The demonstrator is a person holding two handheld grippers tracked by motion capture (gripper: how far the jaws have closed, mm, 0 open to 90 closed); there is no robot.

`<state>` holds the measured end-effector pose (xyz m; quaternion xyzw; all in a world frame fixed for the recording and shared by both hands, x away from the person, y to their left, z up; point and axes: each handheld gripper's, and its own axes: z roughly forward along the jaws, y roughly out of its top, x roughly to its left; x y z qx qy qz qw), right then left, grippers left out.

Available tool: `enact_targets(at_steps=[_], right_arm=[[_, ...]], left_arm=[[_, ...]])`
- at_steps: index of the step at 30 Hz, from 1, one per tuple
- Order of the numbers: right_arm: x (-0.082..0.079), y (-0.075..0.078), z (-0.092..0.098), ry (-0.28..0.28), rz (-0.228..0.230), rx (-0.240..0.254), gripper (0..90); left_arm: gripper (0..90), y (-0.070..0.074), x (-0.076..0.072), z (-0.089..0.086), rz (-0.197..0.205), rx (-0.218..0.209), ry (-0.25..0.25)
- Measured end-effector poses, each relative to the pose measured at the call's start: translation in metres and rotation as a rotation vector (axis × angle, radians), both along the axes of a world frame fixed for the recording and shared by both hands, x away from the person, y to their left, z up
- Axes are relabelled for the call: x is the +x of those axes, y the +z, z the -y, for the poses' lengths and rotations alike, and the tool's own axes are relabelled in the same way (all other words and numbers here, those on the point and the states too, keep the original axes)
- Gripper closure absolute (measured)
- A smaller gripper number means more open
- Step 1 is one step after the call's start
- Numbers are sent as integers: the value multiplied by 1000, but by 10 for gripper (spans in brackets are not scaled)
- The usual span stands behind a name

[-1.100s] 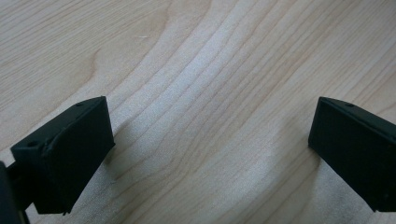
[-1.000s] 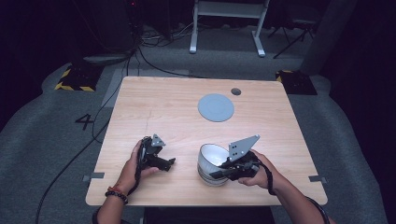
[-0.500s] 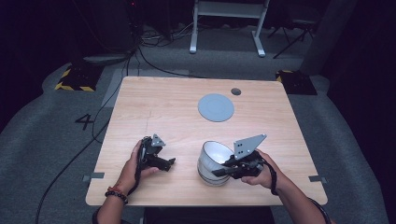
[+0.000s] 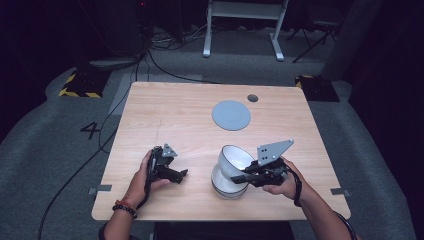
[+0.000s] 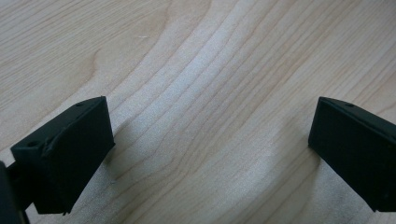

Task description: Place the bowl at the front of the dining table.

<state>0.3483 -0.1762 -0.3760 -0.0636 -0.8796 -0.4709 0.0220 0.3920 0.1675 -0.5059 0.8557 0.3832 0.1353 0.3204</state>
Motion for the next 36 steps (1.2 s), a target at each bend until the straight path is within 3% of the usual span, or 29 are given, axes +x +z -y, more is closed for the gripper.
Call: enact_targets(at_steps=[23, 36], right_arm=[[14, 16, 15, -90, 46, 18, 824], [25, 18, 20, -131, 48, 22, 825]], left_arm=[[2, 0, 0, 0, 1, 0, -1], [2, 0, 0, 0, -1, -1, 1]])
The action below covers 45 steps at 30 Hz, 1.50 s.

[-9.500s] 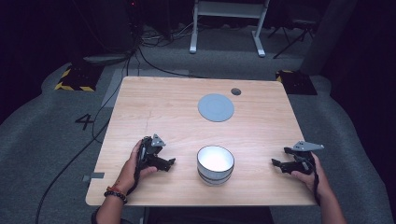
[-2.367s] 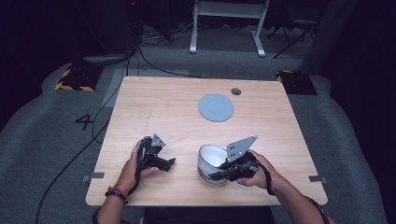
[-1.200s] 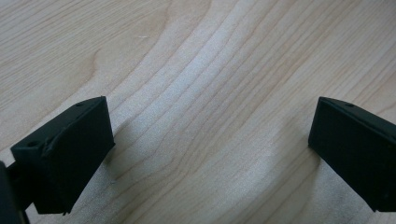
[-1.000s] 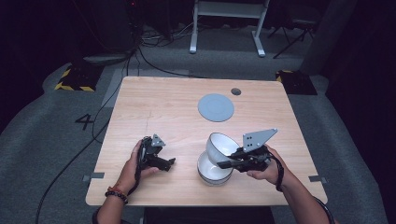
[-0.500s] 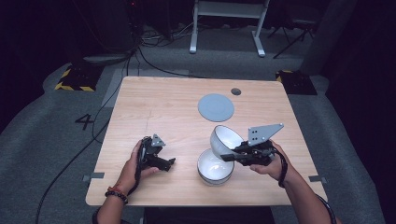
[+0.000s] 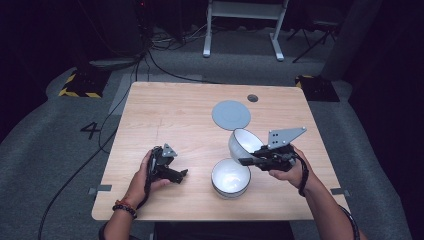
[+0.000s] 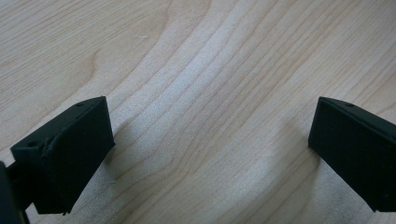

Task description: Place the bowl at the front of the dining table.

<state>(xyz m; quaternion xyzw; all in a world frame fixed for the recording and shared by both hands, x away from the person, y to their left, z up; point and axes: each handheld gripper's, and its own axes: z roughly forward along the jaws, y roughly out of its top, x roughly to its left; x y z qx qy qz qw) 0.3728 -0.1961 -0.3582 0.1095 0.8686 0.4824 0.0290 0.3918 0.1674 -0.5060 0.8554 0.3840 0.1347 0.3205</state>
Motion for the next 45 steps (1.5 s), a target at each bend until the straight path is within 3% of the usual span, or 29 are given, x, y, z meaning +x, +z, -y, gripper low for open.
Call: enact_targets(at_steps=[24, 45], right_arm=[[16, 0, 0, -58, 19, -12, 824], [39, -5, -2, -121, 35, -16, 824]], left_arm=[[2, 0, 0, 0, 3, -1, 0], [2, 0, 0, 0, 3, 0, 0]])
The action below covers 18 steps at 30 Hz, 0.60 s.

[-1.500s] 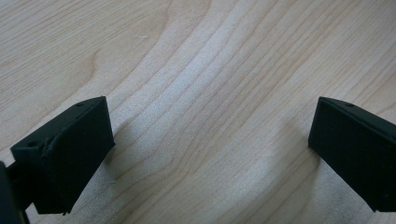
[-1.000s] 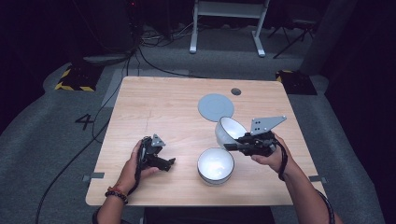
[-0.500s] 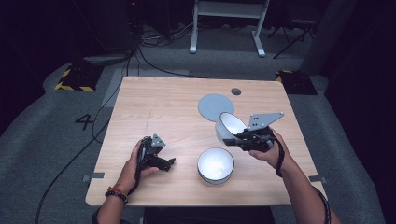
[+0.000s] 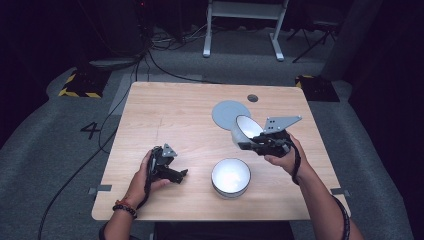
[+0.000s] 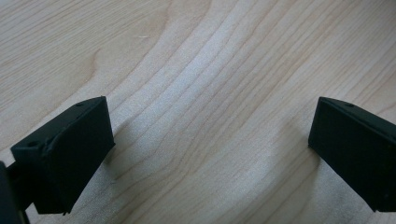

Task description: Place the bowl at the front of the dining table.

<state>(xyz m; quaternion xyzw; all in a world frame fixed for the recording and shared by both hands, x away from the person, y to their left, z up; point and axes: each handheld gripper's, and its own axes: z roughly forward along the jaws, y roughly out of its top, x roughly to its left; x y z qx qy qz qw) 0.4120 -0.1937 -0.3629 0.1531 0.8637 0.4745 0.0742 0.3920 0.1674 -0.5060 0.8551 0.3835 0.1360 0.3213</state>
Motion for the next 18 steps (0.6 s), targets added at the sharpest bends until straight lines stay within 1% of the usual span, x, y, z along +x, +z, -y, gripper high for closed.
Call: enact_targets(at_steps=[2, 3, 4, 6, 9, 11, 13, 18], right_arm=[[4, -1, 0, -9, -5, -1, 825], [6, -2, 0, -14, 3, -6, 825], [8, -3, 0, -19, 1, -11, 824], [12, -5, 0, -25, -3, -9, 825], [17, -7, -1, -42, 1, -24, 825], [20, -9, 0, -49, -5, -13, 824], [23, -10, 0, -61, -4, -11, 824], [29, -12, -1, -84, 5, -28, 825]], left_arm=[[2, 0, 0, 0, 0, -1, 1], [2, 0, 0, 0, 0, -1, 0], [2, 0, 0, 0, -1, 1, -1], [2, 0, 0, 0, 1, 0, -1], [2, 0, 0, 0, 0, -1, 1], [2, 0, 0, 0, -2, -1, 1], [2, 0, 0, 0, -1, 1, -1], [2, 0, 0, 0, 0, -1, 1]])
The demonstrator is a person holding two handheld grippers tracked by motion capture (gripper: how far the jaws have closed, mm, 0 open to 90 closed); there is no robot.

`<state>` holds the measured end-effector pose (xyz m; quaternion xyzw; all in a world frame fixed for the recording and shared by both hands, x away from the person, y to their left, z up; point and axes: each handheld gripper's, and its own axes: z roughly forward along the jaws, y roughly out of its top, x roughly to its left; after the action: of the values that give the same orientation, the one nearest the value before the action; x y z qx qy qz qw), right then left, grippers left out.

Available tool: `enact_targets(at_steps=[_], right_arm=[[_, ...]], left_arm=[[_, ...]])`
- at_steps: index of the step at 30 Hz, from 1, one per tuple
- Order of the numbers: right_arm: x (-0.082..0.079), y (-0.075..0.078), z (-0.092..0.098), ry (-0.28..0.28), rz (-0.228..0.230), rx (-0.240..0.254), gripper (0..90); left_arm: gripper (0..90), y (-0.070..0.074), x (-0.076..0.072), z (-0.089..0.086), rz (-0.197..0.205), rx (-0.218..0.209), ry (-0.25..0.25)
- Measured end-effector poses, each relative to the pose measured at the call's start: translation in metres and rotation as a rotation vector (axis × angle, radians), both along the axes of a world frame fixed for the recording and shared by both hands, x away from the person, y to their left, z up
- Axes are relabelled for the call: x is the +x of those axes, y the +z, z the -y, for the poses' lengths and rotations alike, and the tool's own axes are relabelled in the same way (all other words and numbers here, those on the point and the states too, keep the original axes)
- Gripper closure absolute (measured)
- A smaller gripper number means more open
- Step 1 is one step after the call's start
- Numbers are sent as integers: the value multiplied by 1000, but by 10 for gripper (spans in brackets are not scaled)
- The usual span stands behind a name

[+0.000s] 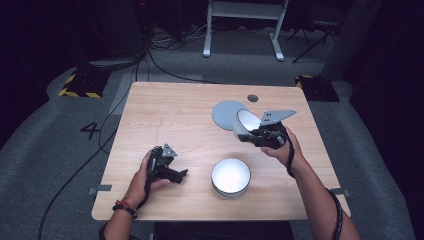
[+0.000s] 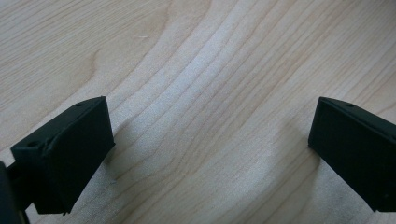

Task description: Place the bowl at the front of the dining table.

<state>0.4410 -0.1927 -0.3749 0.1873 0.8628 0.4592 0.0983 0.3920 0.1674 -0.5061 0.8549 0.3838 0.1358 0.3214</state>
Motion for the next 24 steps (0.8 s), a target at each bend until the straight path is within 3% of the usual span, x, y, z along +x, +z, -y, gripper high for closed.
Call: enact_targets(at_steps=[7, 24], right_arm=[[13, -5, -1, -22, -19, 11, 825], [42, -11, -13, -73, -16, -26, 825]], left_arm=[[2, 0, 0, 0, 0, 2, -3], [3, 0, 0, 0, 0, 1, -1]])
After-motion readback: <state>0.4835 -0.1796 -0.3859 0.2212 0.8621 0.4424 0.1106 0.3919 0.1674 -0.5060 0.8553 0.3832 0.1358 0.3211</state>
